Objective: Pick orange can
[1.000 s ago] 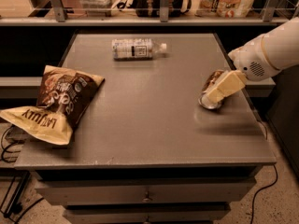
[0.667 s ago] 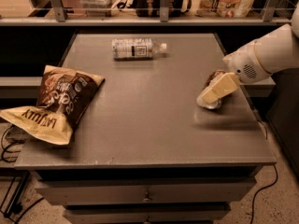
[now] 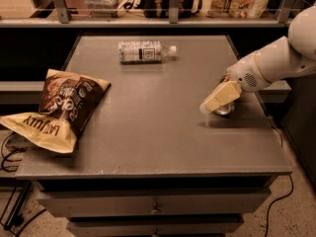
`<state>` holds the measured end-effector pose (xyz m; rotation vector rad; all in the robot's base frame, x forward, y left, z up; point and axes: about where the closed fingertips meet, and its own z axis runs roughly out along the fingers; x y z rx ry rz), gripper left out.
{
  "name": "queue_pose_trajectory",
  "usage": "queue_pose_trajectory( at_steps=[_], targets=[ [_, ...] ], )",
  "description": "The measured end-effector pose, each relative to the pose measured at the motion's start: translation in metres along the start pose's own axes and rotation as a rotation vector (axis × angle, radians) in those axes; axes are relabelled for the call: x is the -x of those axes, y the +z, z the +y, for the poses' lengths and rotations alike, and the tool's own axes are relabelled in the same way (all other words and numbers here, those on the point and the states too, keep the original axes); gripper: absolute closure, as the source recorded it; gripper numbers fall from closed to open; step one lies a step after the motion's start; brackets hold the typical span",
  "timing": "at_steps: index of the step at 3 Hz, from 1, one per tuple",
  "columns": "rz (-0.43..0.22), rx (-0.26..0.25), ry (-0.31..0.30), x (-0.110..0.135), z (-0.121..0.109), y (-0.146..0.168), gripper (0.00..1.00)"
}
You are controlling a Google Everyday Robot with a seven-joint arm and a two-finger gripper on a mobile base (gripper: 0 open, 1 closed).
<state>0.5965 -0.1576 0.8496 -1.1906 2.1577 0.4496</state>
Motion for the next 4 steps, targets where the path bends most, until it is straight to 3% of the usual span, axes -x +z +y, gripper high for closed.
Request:
queue_pose_trajectory(
  at_steps=[1, 2, 4],
  targets=[
    [0.022, 0.005, 0.019, -0.008, -0.004, 0.011, 0.17],
    [0.036, -0.023, 0.034, -0.011, -0.009, 0.008, 0.41],
    [-0.035, -0.144, 0.009, 0.021, -0.021, -0.033, 0.87]
  ],
)
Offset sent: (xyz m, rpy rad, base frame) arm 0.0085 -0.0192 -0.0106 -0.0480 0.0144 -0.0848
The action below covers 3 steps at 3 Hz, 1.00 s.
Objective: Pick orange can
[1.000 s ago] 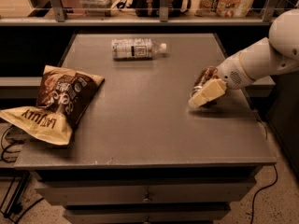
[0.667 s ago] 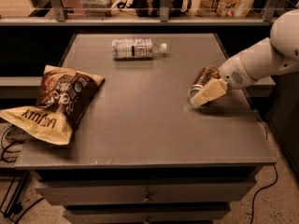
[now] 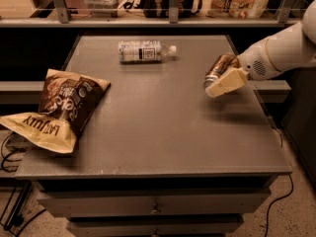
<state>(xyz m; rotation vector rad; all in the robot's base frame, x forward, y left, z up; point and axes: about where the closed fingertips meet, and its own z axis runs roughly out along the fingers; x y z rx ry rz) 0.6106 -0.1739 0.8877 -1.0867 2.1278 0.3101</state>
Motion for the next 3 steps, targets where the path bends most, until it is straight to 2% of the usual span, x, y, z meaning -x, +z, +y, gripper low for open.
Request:
queue_pose_trajectory(
  at_steps=[1, 3],
  targets=[
    [-0.078, -0.068, -0.029, 0.032, -0.012, -0.036, 1.0],
    [-0.288, -0.219, -0.16, 0.104, -0.028, -0.135, 1.0]
  ],
)
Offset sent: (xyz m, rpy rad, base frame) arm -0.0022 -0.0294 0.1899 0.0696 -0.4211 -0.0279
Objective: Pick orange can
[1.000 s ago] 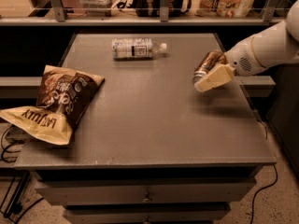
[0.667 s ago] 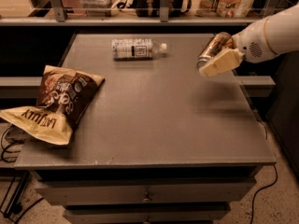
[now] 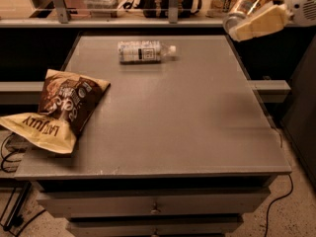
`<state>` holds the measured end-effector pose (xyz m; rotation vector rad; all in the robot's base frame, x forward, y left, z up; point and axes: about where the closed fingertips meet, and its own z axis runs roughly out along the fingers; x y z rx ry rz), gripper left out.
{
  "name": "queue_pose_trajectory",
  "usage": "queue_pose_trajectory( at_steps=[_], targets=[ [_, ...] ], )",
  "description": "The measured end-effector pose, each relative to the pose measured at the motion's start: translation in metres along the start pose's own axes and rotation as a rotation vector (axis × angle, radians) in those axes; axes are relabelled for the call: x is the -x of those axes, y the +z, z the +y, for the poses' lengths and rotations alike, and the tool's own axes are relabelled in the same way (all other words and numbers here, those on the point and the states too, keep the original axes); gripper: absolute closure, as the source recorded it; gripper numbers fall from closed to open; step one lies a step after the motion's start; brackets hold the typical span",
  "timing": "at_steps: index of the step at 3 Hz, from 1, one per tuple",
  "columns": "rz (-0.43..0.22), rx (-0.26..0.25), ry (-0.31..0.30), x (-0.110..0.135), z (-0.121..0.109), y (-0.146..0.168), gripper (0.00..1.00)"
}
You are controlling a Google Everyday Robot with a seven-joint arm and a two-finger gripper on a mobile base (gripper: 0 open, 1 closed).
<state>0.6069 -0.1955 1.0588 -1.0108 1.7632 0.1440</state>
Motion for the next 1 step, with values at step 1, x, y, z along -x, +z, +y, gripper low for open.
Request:
queue_pose_trajectory(
  at_steps=[1],
  targets=[
    [0.0, 0.004, -0.006, 0.0016, 0.0014, 0.0013, 1.0]
  ],
)
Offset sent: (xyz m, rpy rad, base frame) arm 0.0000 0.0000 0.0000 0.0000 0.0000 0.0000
